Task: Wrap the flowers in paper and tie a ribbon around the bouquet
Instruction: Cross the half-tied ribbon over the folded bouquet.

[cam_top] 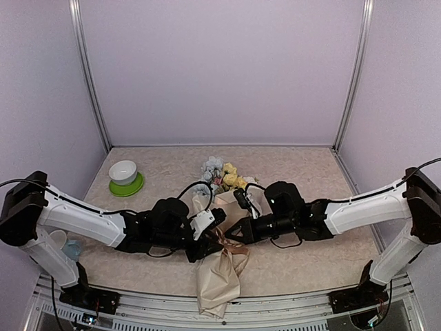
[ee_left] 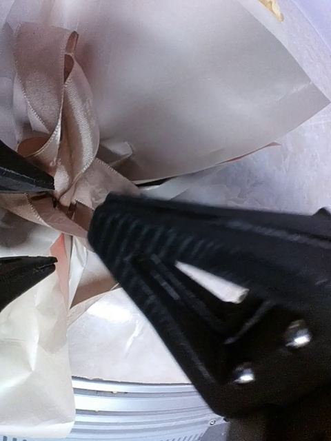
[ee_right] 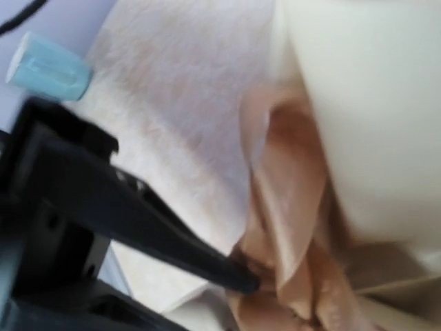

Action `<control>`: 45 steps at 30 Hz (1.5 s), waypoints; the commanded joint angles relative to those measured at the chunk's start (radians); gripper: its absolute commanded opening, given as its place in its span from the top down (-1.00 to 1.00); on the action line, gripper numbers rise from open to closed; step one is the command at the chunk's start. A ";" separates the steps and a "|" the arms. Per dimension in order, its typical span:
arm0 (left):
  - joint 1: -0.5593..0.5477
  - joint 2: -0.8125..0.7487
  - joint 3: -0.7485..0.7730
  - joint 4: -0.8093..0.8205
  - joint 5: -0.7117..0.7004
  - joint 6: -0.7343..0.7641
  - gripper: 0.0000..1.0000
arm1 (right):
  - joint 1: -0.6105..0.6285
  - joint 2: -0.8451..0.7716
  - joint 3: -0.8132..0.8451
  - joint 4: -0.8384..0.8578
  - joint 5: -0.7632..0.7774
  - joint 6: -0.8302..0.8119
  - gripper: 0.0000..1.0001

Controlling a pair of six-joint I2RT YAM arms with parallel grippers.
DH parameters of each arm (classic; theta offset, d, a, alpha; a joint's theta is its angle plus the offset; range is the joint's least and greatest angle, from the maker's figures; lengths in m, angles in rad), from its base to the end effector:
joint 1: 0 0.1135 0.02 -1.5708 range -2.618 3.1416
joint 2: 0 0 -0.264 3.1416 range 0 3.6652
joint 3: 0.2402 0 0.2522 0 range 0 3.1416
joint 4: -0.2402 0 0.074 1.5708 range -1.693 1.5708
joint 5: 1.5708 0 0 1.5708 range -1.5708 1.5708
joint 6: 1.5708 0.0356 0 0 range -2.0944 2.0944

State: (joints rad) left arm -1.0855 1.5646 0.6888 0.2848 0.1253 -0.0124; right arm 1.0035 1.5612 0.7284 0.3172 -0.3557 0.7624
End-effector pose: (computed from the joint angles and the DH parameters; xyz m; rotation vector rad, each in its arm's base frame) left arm 0.1416 -0.2781 0.1669 1.2189 1.9017 -0.7490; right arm 0.1615 0.2766 0.1837 -0.5340 2.3343 1.3440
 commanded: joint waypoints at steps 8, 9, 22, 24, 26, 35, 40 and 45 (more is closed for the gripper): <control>0.089 -0.110 0.142 -0.194 0.084 0.152 0.03 | -0.055 -0.035 0.289 -0.614 0.138 -0.187 0.97; 0.104 -0.075 0.203 -0.250 0.080 0.176 0.05 | -0.055 -0.062 0.258 -0.595 0.113 -0.154 0.93; 0.079 0.256 0.546 -0.662 0.083 0.413 0.19 | -0.064 -0.147 -0.092 -0.197 -0.049 -0.021 0.64; 0.075 0.261 0.542 -0.656 0.070 0.411 0.20 | -0.064 -0.118 -0.093 -0.181 -0.072 -0.036 0.62; 0.070 0.269 0.540 -0.659 0.053 0.411 0.21 | -0.064 -0.102 -0.109 -0.147 -0.078 -0.040 0.60; 0.047 0.229 0.498 -0.585 -0.008 0.387 0.69 | -0.063 -0.061 -0.119 -0.054 -0.145 -0.045 0.62; 0.050 0.155 0.434 -0.497 0.034 0.354 0.82 | -0.032 -0.098 -0.122 -0.033 -0.098 -0.080 0.60; 0.061 0.143 0.411 -0.475 0.051 0.329 0.96 | -0.010 -0.068 -0.128 0.074 -0.055 -0.062 0.63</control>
State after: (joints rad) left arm -1.0340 1.7363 1.1198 -0.2497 0.1509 0.3492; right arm 0.9733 1.4910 0.6102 0.2768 -0.4534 0.7040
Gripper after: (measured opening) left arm 0.035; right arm 0.195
